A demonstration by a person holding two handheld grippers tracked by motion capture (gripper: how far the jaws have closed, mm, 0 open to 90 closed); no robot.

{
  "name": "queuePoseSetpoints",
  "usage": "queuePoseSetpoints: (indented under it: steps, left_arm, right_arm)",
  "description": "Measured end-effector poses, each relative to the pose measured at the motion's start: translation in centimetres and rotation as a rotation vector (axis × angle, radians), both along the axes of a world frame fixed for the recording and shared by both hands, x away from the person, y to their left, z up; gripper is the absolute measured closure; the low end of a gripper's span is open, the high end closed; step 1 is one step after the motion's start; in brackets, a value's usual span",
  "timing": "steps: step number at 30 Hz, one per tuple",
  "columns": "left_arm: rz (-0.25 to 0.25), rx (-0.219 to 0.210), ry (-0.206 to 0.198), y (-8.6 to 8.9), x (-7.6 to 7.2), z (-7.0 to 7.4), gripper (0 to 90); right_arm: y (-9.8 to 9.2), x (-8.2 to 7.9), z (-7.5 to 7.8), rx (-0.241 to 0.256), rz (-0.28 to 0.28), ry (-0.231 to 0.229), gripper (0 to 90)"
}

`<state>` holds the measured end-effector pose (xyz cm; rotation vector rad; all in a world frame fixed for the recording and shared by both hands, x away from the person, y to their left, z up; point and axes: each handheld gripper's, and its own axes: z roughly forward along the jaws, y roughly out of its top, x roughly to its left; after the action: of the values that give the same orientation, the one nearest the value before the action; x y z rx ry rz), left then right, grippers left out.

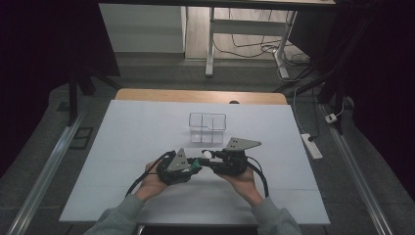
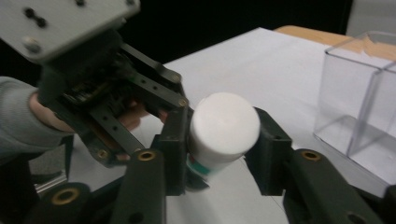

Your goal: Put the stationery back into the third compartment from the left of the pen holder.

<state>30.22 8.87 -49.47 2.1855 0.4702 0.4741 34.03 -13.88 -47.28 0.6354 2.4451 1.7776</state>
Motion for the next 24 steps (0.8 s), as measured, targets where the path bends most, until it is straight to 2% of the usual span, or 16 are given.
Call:
queuePoseSetpoints:
  steps: [4, 10, 13, 19, 24]
  left_arm:
    - [0.021, -0.021, 0.008, 0.2, 0.1, 0.0, 61.9]
    - [0.050, -0.037, 0.038, 0.8, 0.3, 0.2, 45.7]
    - [0.071, -0.036, 0.053, 1.2, 0.4, 0.2, 40.6]
    - [0.117, -0.039, 0.101, 2.3, 0.5, 0.0, 35.6]
    - [0.134, -0.029, 0.107, 4.0, -0.4, -0.1, 34.2]
  right_arm:
    - [0.2, -0.3, 0.1, -0.010, -0.003, -0.025, 63.2]
    - [-0.2, -0.2, 0.3, -0.024, -0.037, -0.046, 63.3]
    - [-0.5, 0.0, 0.4, -0.023, -0.052, -0.051, 63.3]
    - [-1.2, 0.4, 0.7, -0.025, -0.072, -0.066, 63.3]
    - [-2.0, 0.3, 1.3, -0.006, -0.104, -0.080, 63.3]
